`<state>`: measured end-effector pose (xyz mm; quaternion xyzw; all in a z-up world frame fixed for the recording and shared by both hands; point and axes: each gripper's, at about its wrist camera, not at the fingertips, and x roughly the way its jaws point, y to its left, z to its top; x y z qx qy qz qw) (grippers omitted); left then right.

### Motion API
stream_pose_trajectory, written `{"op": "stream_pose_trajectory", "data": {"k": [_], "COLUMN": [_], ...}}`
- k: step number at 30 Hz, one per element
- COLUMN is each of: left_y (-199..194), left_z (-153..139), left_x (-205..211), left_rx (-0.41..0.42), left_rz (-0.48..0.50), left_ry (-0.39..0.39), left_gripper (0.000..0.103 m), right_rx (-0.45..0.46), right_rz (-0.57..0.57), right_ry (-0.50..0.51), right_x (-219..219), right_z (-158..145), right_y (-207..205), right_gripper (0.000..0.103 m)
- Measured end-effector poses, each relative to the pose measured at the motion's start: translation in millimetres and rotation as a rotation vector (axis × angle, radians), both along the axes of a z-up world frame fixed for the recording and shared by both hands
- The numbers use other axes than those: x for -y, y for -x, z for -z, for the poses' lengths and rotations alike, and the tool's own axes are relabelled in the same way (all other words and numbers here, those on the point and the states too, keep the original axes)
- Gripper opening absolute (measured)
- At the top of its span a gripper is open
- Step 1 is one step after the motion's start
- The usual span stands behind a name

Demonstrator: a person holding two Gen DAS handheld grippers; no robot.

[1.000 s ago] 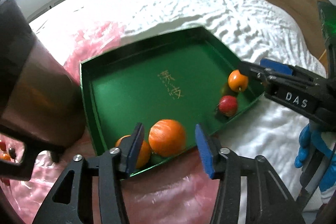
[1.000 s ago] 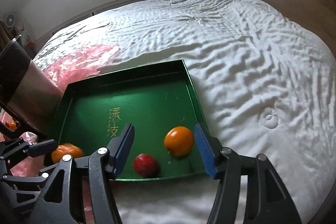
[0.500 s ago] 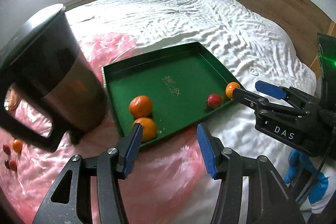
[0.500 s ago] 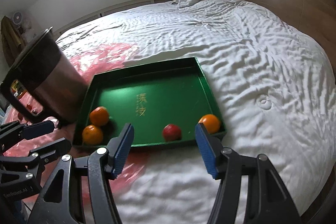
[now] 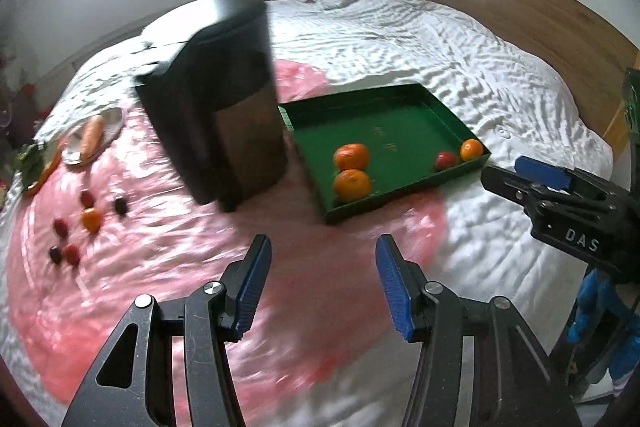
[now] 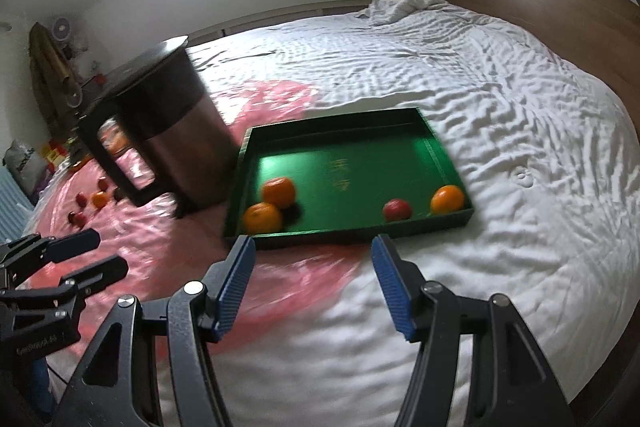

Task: Organize fruits
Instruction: 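Pull both open grippers back from the tray toward the fruit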

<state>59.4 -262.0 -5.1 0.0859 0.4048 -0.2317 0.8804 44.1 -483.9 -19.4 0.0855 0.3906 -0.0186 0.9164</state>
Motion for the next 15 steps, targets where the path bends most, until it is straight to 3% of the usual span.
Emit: {"op": "stream_pose_trajectory", "data": {"k": [11,15], "left_y": [31.8,39.9], "left_z": [-12.4,-14.2], "left_x": [-86.0,-123.0], "left_rx": [0.037,0.052], "left_rz": [-0.111,-0.18], "left_ry": [-0.029,-0.036], "left_gripper": [0.049,0.057], "right_rx": [0.06,0.093], "right_rz": [-0.129,-0.188], "right_ry": [0.014,0.028], "right_x": [-84.2,-119.5], "right_z": [-26.6,-35.8], "right_y": [37.9,47.2], "right_gripper": [0.103,0.103]}}
